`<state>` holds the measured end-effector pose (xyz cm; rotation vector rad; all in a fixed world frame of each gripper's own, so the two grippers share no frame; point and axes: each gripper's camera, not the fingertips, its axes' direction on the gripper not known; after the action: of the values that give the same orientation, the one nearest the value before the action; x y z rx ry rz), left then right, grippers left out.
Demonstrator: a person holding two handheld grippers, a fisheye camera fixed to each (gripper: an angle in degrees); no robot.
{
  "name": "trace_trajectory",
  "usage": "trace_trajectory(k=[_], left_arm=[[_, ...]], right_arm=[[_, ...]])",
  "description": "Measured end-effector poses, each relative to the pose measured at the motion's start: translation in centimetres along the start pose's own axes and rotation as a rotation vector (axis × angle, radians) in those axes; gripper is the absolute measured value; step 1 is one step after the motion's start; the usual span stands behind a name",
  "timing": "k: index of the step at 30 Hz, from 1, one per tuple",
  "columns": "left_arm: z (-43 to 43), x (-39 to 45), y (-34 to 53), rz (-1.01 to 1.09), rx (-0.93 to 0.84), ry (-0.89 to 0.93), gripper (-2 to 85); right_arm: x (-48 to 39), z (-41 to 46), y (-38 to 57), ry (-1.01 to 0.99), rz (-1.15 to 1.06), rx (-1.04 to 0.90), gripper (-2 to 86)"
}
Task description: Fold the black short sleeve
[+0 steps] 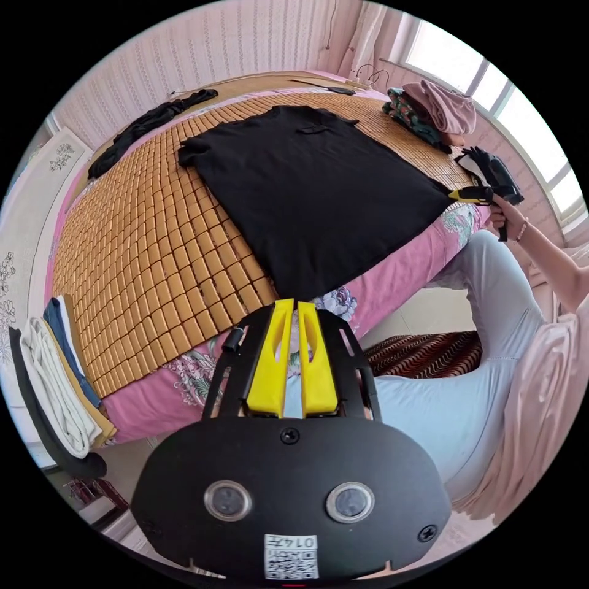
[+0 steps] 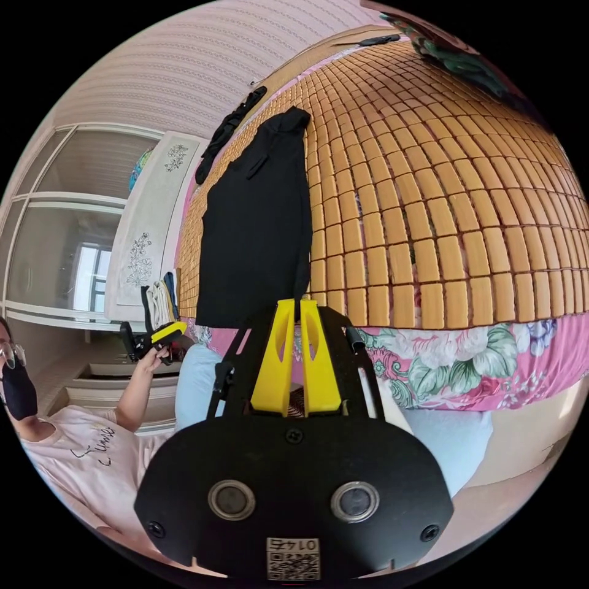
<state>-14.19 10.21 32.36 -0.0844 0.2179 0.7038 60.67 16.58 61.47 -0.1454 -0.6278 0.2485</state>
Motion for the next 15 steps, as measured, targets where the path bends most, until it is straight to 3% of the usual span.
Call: trace_trajectory(k=[7,15], left_arm=[[3.9,-4.8,-2.3,-0.210,-0.052,0.113,8.3],[7.0,-6.2,-4.6,-0.160,-0.097,0.152,-0.5]], right_arm=[[0.3,0.2,-2.5,0.027,0.007,-0.011,0.7],[0.3,-0.5,-4.2,0.013,0.006,-0.017,0.7]])
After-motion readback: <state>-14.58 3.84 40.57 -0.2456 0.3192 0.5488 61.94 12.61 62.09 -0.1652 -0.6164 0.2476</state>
